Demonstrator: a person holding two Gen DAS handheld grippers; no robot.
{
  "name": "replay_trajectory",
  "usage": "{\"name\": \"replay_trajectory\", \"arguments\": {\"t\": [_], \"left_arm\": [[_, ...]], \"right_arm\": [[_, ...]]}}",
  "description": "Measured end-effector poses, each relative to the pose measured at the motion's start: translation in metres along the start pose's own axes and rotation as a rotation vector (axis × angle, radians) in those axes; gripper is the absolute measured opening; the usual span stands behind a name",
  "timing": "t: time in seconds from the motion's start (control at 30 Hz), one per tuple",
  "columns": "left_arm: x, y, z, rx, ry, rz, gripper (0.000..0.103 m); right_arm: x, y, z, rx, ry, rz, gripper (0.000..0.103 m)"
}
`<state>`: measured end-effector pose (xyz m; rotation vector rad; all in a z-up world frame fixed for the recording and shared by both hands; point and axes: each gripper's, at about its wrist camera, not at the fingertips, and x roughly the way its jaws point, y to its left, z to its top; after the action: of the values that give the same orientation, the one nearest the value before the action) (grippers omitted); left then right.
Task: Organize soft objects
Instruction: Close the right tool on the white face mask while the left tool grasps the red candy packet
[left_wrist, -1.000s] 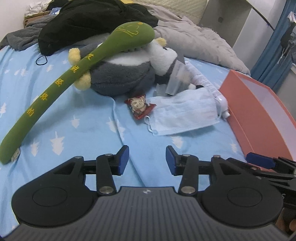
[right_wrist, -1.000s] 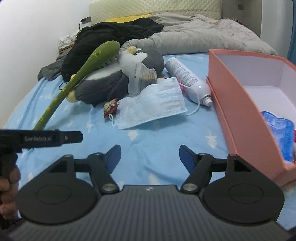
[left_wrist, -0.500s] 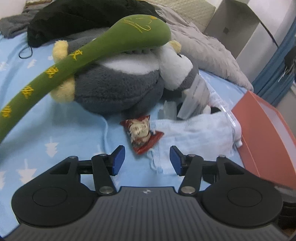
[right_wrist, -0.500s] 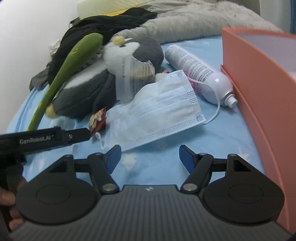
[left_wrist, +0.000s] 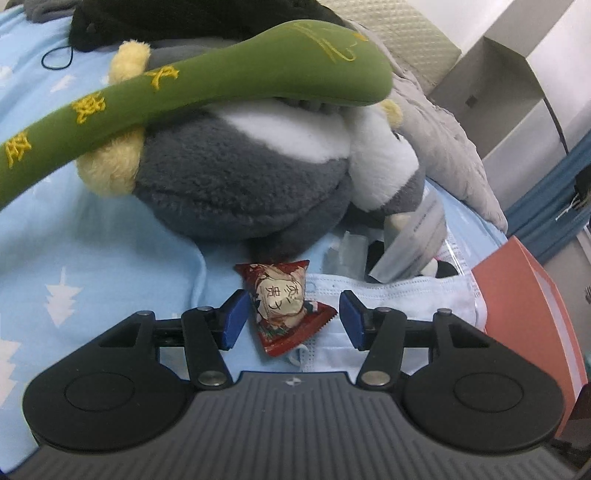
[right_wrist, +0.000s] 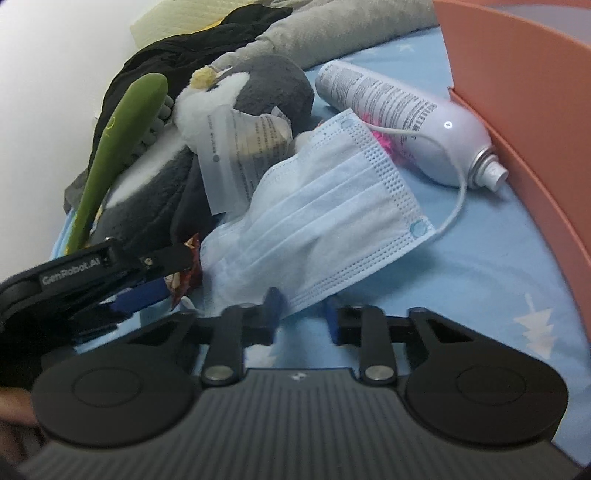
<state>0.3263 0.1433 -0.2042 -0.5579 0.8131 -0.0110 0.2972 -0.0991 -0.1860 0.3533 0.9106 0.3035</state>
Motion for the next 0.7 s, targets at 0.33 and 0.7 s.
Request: {"name": "replay_trajectory", "arguments": {"t": [0.33, 0.7], "left_arm": [[-0.009, 0.001, 0.002, -0.028, -0.020, 0.019, 0.031], [-0.055, -0.018, -0.022, 0.043, -0.026, 0.022, 0.029]], "right_arm": [[-0.010, -0.001, 0.003, 0.040, -0.008, 0.060, 0.004], [-0.054, -0.005, -0.013, 0.046, -0.014, 0.061, 0.004]]}}
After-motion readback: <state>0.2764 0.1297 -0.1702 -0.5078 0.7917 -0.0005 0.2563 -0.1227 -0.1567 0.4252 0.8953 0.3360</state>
